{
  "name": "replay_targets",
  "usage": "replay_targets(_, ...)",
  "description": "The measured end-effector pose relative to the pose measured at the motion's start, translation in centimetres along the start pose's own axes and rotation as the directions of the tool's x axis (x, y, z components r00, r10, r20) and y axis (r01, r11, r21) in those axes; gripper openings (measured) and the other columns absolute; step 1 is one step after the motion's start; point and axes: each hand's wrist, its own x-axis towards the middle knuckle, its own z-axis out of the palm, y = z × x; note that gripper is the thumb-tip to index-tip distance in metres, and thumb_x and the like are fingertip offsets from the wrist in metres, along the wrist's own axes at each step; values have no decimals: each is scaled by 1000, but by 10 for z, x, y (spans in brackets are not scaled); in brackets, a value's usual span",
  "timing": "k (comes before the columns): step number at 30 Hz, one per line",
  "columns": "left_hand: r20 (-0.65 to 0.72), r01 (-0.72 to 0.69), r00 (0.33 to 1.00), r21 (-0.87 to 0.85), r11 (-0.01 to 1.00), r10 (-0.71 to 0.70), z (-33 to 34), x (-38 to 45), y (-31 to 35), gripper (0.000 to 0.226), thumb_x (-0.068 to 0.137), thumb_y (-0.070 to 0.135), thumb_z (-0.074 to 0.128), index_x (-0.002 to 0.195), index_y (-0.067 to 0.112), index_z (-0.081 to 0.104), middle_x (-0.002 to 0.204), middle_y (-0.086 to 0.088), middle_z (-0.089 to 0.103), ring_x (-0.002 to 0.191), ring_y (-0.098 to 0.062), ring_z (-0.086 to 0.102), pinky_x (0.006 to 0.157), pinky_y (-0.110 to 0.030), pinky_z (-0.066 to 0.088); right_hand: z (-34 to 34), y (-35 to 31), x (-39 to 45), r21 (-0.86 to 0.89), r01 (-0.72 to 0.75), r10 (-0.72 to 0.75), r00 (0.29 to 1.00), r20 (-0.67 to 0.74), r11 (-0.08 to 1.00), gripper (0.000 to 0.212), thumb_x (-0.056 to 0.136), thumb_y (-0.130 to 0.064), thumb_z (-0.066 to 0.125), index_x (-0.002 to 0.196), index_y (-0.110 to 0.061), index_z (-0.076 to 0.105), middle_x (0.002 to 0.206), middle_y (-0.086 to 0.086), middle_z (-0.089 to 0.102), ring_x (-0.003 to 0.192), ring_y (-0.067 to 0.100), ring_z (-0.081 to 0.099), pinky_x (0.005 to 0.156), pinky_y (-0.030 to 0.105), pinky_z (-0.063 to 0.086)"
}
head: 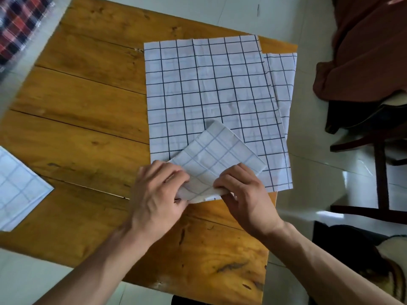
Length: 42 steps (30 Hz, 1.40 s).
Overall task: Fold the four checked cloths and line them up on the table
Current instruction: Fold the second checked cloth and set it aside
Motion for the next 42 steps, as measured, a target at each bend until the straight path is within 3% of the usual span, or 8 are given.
replay_targets(8, -40, -82, 996, 25, 996, 83, -9, -4, -29, 27, 58, -9, 70, 77, 10, 68, 83, 1, 68, 85, -24, 61, 75, -37, 39, 1, 15, -11, -78, 76, -83, 992, -90, 994, 13, 92, -17, 65, 89, -8, 74, 92, 2, 66, 87, 24, 57, 71, 38, 49)
replay_targets(12, -55, -24, 998, 40, 999, 26, -12, -28, -24, 26, 58, -8, 73, 77, 9, 66, 79, -2, 66, 78, -23, 61, 71, -41, 44, 6, 15, -16, -141, 123, -129, 991, -36, 982, 6, 83, -5, 76, 87, -8, 73, 91, 3, 66, 87, 23, 57, 72, 35, 46)
replay_targets(15, -16, -45, 999, -6, 999, 45, -4, -42, -19, 25, 60, -4, 79, 74, 11, 64, 77, 0, 63, 76, -21, 59, 70, -41, 45, 8, 21, -22, -136, 63, -58, 998, 40, 989, 21, 73, 1, 82, 89, -9, 71, 96, 1, 66, 92, 21, 56, 78, 31, 45)
replay_targets(21, 24, -20, 999, -117, 993, 23, 5, -45, -14, 33, 56, -1, 85, 77, 13, 64, 79, 3, 63, 77, -18, 58, 68, -41, 47, 10, 34, -31, -142, -98, 115, 987, 112, 985, 39, 80, 12, 67, 113, -10, 71, 110, 1, 67, 103, 24, 56, 84, 36, 51)
replay_targets(24, 21, -5, 1000, -166, 986, 9, 8, -46, -18, 33, 56, -3, 85, 77, 13, 65, 79, 4, 63, 78, -17, 58, 70, -41, 49, 13, 36, -30, -138, -121, 135, 986, 97, 983, 37, 78, 11, 73, 108, -10, 73, 109, 0, 68, 100, 23, 57, 83, 36, 52)
replay_targets(34, 37, 39, 999, -369, 928, -27, 27, -27, -65, 31, 70, 7, 74, 100, 11, 74, 108, 6, 72, 101, -21, 61, 76, -43, 54, 10, 32, -24, -61, -276, 279, 960, 35, 959, 46, 64, 14, 78, 100, -14, 76, 103, -3, 71, 101, 14, 61, 87, 5, 40)
replay_targets(38, 138, 72, 990, -368, 927, -22, 28, -19, -65, 53, 60, -18, 76, 103, 13, 73, 106, 7, 69, 101, -18, 60, 76, -42, 55, 11, 31, -22, -36, -307, 307, 951, 26, 951, 49, 64, 19, 71, 100, -14, 76, 102, -4, 71, 101, 12, 62, 85, 2, 41)
replay_targets(42, 118, 106, 990, -328, 939, -71, 28, -15, -63, 39, 62, -8, 84, 93, 13, 74, 94, 7, 63, 92, -16, 62, 72, -43, 57, 8, 28, -17, -6, -313, 313, 949, 42, 950, 39, 72, 12, 70, 99, -15, 74, 100, -7, 70, 98, 11, 60, 81, 10, 46)
